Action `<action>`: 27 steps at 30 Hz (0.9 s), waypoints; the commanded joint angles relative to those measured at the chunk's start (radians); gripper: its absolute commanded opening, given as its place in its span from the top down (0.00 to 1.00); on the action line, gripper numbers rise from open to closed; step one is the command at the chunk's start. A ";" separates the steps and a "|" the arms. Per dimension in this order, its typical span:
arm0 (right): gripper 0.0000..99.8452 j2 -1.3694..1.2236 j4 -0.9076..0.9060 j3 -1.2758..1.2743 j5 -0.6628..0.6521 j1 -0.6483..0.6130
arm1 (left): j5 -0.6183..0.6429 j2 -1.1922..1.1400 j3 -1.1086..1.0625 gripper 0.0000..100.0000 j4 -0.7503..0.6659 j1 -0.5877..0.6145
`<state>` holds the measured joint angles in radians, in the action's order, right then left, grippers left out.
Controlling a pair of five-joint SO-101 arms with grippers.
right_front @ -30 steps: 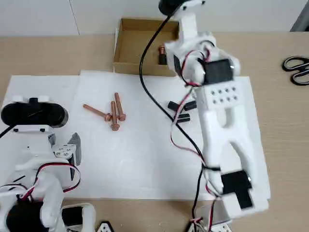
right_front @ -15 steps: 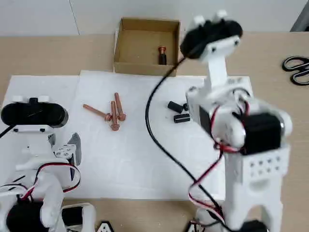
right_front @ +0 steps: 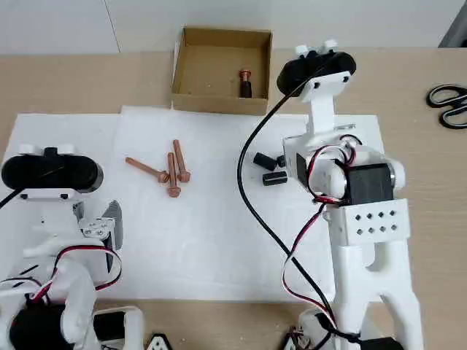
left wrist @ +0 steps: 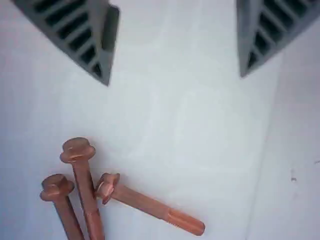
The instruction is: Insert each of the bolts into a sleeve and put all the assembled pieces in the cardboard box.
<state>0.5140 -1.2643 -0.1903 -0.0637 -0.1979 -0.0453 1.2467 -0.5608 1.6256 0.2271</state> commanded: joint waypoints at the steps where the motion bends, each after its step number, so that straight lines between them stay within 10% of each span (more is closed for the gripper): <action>1: 0.79 0.012 0.067 0.005 0.044 0.005 | 0.008 0.000 0.036 0.84 0.002 0.008; 9: 0.80 -0.274 -0.004 0.222 0.014 -0.001 | 0.008 0.000 0.035 0.84 0.002 0.008; 27: 0.79 -0.940 -0.387 0.718 -0.575 -0.088 | 0.008 0.000 -0.005 0.84 -0.015 0.008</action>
<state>-0.4235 -1.6448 0.4787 -0.6007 -0.2823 -0.0453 1.2467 -0.5700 1.6256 0.2271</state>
